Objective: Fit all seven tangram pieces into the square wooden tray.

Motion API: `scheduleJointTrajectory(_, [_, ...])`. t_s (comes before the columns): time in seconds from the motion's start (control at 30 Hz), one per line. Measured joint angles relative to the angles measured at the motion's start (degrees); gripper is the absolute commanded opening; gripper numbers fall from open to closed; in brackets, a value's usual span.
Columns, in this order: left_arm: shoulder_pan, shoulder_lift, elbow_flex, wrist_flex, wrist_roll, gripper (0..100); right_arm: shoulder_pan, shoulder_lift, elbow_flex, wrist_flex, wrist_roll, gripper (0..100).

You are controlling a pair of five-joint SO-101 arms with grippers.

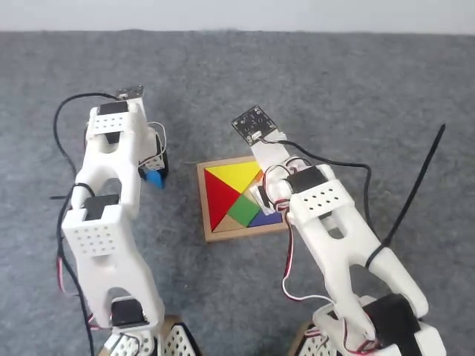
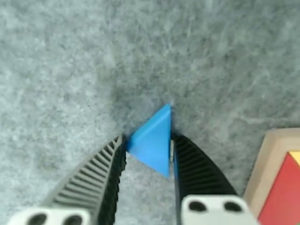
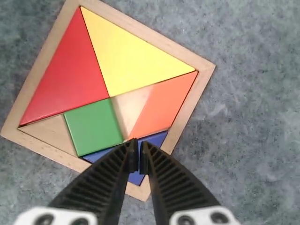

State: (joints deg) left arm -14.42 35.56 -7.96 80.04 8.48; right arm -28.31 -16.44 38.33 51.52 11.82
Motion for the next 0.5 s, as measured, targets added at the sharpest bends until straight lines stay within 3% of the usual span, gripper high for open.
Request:
scheduleJointTrajectory(0.23, [0.0,-0.09,0.09,-0.09,-0.09,10,0.0,0.0,0.0,0.0,0.0,2.3])
scheduleJointTrajectory(0.5, [0.0,-7.38,11.16,-7.91,-0.88,10,0.0,0.0,0.0,0.0,0.0,2.3])
